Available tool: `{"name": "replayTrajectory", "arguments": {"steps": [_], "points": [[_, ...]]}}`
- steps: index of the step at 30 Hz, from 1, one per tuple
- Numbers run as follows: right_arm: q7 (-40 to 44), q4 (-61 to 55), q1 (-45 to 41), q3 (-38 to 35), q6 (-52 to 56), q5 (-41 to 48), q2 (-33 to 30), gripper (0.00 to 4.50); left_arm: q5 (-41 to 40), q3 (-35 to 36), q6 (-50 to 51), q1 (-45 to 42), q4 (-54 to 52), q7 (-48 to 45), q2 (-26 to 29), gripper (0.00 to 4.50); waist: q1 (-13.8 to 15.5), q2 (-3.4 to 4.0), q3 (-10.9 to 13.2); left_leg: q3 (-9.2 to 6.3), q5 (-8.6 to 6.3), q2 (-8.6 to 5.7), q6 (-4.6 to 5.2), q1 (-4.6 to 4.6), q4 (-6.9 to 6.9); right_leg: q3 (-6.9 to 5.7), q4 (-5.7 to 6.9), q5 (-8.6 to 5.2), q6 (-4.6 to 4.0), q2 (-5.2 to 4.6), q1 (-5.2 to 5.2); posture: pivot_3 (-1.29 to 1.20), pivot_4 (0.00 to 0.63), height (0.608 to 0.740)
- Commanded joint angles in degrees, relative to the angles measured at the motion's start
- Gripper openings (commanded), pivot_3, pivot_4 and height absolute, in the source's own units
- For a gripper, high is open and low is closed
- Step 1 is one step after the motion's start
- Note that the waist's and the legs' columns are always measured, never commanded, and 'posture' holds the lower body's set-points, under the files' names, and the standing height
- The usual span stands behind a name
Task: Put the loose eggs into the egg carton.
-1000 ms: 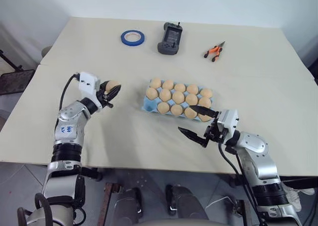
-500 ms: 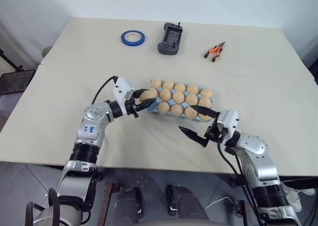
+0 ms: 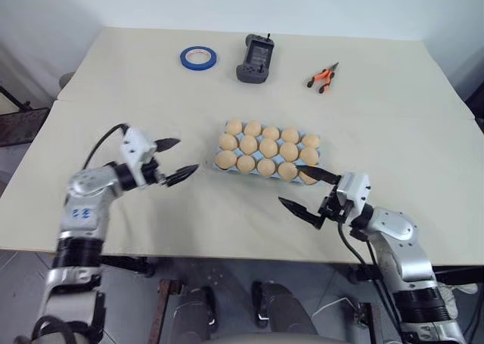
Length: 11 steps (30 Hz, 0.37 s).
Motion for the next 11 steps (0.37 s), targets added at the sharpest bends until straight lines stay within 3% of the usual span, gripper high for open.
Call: {"name": "replayTrajectory", "arguments": {"steps": [1, 5, 11], "points": [[1.50, -1.69, 0.52, -2.40, 0.00, 1.98, -1.85, 4.50, -2.45, 3.03, -1.40, 5.87, -5.03, -2.75, 2.67, 4.42, -0.02, 0.00, 0.00, -0.01, 0.00, 0.00, 0.00, -0.01, 0.00, -0.01, -0.02, -0.07, -0.12, -0.01, 0.00, 0.00, 0.150, 0.740], [2.09, -1.13, 0.36, -2.82, -0.11, 2.27, -2.53, 4.50, -1.67, 3.68, -2.28, 12.79, -8.19, -3.76, 4.79, 4.42, 0.00, 0.00, 0.00, -0.03, -0.01, -0.01, -0.01, -0.02, -0.11, -0.14, -0.16, -0.49, -0.87, -0.22, 0.05, 0.00, 0.150, 0.740], [3.32, 0.09, -1.21, -2.52, 0.12, 2.43, -2.39, 4.50, -2.88, 4.25, -1.38, 15.07, -13.20, -0.86, 3.11, 4.42, 0.08, 0.01, 0.00, 0.31, 0.02, -0.07, -0.04, -0.04, -0.65, -0.62, -0.31, -0.53, -0.95, -0.78, 0.02, 0.00, 0.150, 0.740]]}}
